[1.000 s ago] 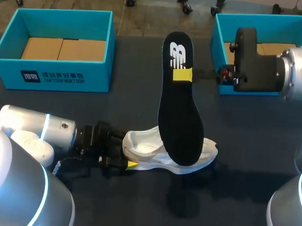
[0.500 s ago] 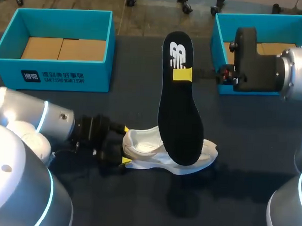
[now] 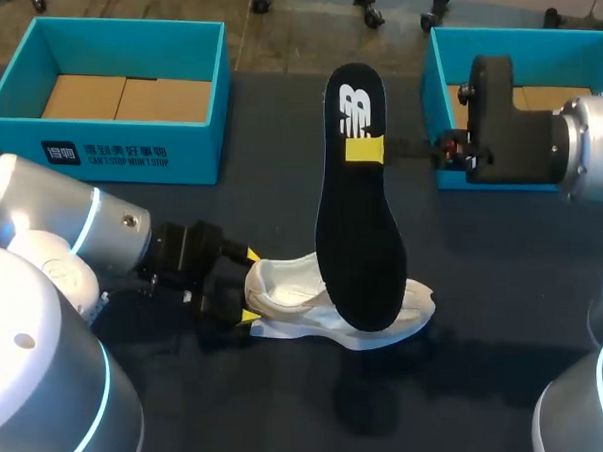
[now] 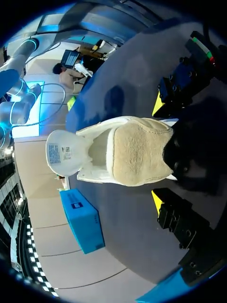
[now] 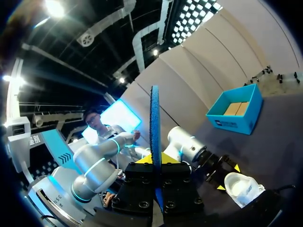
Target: Take the shoe out of the shoebox, open the shoe tongue, remove and reinsert the insole, then place the shoe into the shoebox
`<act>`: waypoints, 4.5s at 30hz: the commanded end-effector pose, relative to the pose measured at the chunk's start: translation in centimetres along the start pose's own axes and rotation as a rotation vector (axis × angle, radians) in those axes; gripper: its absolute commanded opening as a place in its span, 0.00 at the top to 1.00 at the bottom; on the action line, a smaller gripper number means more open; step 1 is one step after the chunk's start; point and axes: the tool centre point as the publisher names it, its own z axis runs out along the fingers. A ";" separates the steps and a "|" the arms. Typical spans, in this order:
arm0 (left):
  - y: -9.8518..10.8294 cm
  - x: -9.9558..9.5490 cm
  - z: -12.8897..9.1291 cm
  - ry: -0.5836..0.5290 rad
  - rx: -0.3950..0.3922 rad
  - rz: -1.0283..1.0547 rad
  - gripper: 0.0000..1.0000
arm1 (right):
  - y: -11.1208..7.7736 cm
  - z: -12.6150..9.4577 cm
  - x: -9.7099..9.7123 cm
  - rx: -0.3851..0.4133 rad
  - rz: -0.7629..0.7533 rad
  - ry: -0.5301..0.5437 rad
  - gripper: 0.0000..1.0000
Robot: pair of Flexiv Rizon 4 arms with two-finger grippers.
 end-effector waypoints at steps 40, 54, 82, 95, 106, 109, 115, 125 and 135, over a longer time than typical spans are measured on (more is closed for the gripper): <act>-4.8 -0.1 -3.4 -0.023 -0.547 0.130 0.00 | -0.1 0.2 0.0 -0.001 0.001 -0.002 1.00; -4.8 -0.1 -3.4 -0.023 -0.547 0.130 0.00 | -0.1 0.2 0.0 -0.001 0.001 -0.002 1.00; -7.2 1.0 -1.4 -0.047 -0.791 0.091 0.00 | -0.1 0.2 0.0 -0.001 0.001 -0.002 1.00; -7.0 -0.3 -0.7 -0.036 -0.784 0.028 0.00 | -0.1 0.2 0.0 -0.001 0.001 -0.002 1.00; -8.2 -2.7 -0.5 -0.053 -0.769 -0.017 0.00 | -0.1 0.2 0.0 -0.001 0.001 -0.002 1.00; -8.6 -3.3 -0.4 -0.060 -0.765 -0.009 0.00 | -0.1 0.2 0.0 -0.001 0.001 -0.002 1.00; -8.4 -3.7 1.0 -0.069 -0.773 -0.002 0.00 | -0.1 0.2 0.0 -0.001 0.001 -0.002 1.00; -7.5 -4.0 3.6 -0.067 -0.763 -0.044 0.00 | -0.1 0.2 0.0 -0.001 0.001 -0.002 1.00; -7.4 -5.2 5.1 -0.103 -0.783 -0.058 0.00 | -0.1 0.2 0.0 -0.001 0.001 -0.002 1.00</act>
